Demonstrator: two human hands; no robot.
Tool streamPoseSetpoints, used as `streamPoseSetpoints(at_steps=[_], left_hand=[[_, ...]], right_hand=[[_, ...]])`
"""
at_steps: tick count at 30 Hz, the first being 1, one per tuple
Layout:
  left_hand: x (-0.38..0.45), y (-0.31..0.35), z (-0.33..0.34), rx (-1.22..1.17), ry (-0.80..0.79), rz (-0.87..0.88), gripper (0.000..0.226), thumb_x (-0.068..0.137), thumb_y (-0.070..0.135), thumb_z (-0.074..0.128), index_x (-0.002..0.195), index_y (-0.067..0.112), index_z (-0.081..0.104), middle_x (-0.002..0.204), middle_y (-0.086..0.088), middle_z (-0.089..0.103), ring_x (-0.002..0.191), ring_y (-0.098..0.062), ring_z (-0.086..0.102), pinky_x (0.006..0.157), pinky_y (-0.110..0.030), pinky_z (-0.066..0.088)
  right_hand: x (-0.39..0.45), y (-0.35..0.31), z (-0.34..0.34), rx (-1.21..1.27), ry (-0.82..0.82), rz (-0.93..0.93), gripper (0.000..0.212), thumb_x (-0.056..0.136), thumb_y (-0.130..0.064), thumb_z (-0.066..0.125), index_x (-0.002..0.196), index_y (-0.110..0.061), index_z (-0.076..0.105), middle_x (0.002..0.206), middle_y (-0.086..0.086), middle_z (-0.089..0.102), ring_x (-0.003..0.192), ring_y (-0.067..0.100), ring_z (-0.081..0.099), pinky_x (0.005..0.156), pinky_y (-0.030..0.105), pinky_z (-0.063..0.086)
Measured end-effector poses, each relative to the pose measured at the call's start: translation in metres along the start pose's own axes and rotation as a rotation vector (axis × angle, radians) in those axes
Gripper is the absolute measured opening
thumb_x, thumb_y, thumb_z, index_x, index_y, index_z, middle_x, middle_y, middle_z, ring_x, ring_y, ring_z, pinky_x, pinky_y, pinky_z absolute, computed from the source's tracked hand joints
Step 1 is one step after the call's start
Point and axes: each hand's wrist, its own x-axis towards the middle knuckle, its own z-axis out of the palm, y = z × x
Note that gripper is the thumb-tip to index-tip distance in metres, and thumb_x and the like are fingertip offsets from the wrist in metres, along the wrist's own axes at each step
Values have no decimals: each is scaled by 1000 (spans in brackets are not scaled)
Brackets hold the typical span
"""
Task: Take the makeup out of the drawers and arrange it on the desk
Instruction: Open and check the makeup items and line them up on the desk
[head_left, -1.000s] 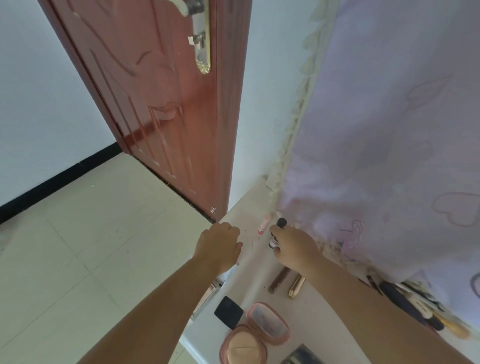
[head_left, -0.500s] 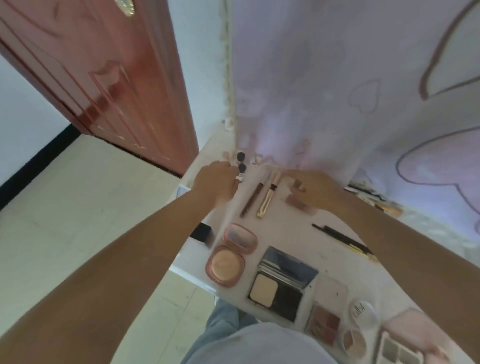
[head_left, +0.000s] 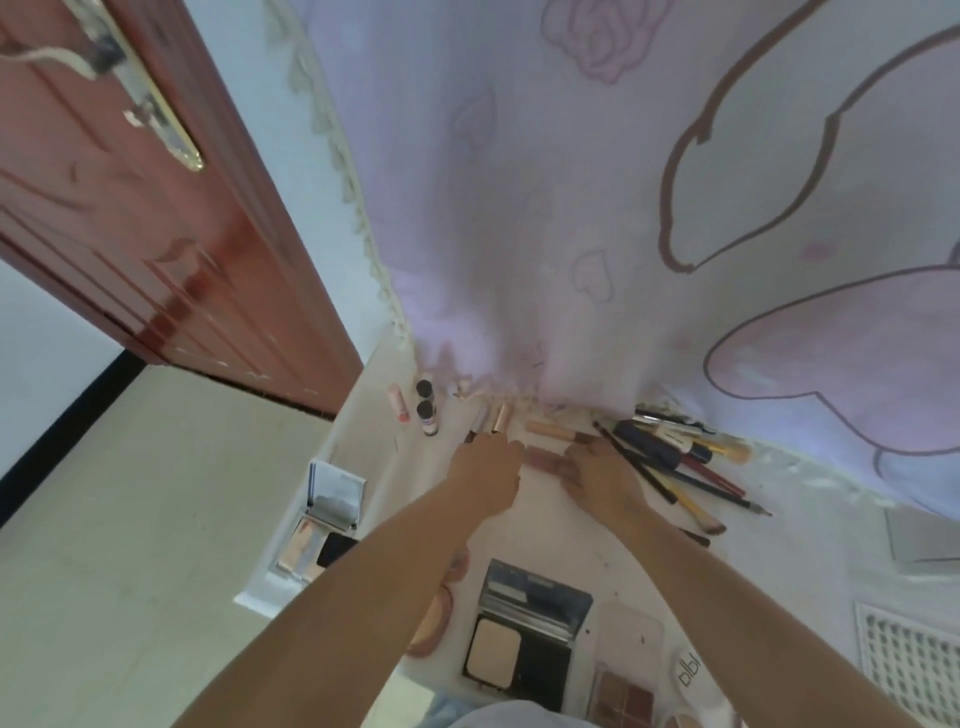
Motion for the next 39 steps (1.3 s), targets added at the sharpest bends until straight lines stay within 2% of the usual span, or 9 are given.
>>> streamPoseSetpoints(at_steps=[5,9,12,14,19,26,30,33,39], left_hand=[[8,5,-1,-28,37,25,47,95,20,42,138,6,26,138,-14,37,128,-31,36,98,-38,40],[10,16,-7,-67,66,139,47,96,18,41,139,5,28,138,-12,39,127,-27,40,98,-34,39],[7,29,-24,-151,229,274,25,86,23,40,94,10,60,84,-2,65,74,-14,67,56,-16,47],[6,36,-40,-140,283,342,26,79,37,37,81,16,52,64,5,63,52,-7,63,42,-13,39],[-7,52,-86,-155,356,414,44,96,42,35,117,4,42,109,-9,60,95,-27,59,71,-25,38],[-48,61,-142,-507,248,571,18,98,26,36,81,21,40,64,9,42,53,-1,41,51,-12,33],[-69,60,-158,-933,39,538,26,98,25,31,74,18,39,55,6,42,36,-1,31,38,-13,31],[-76,57,-170,-923,20,509,23,97,29,37,77,20,42,63,4,47,42,-4,35,44,-15,35],[-86,51,-192,-439,421,468,19,96,21,43,111,9,45,77,10,43,62,-1,39,54,-11,35]], right_hand=[[-1,7,-10,138,14,-133,27,94,-20,43,109,-3,58,115,11,56,114,23,48,90,25,36],[-24,12,-42,423,66,-224,21,91,-16,52,100,1,62,86,0,53,72,2,46,67,12,33],[-42,7,-67,672,44,-149,17,95,-16,45,100,-5,56,66,-3,48,51,0,43,51,11,36],[-52,8,-86,818,101,-80,11,96,-15,40,92,-12,49,58,-1,47,40,2,42,45,14,35],[-86,14,-126,921,307,-133,18,97,-19,39,81,-18,46,44,-8,48,38,0,41,46,10,36],[-129,5,-160,814,517,-333,15,97,-11,37,88,-21,43,65,-1,49,50,4,44,51,13,37],[-141,4,-182,648,606,-469,12,82,-42,37,93,-38,39,83,-12,57,74,2,56,66,7,45],[-145,4,-198,661,562,-479,10,83,-33,47,93,-35,47,88,-16,56,79,-17,56,68,3,44],[-149,-15,-232,976,323,-221,27,95,-30,40,77,-19,57,52,-4,61,39,5,54,42,16,43]])
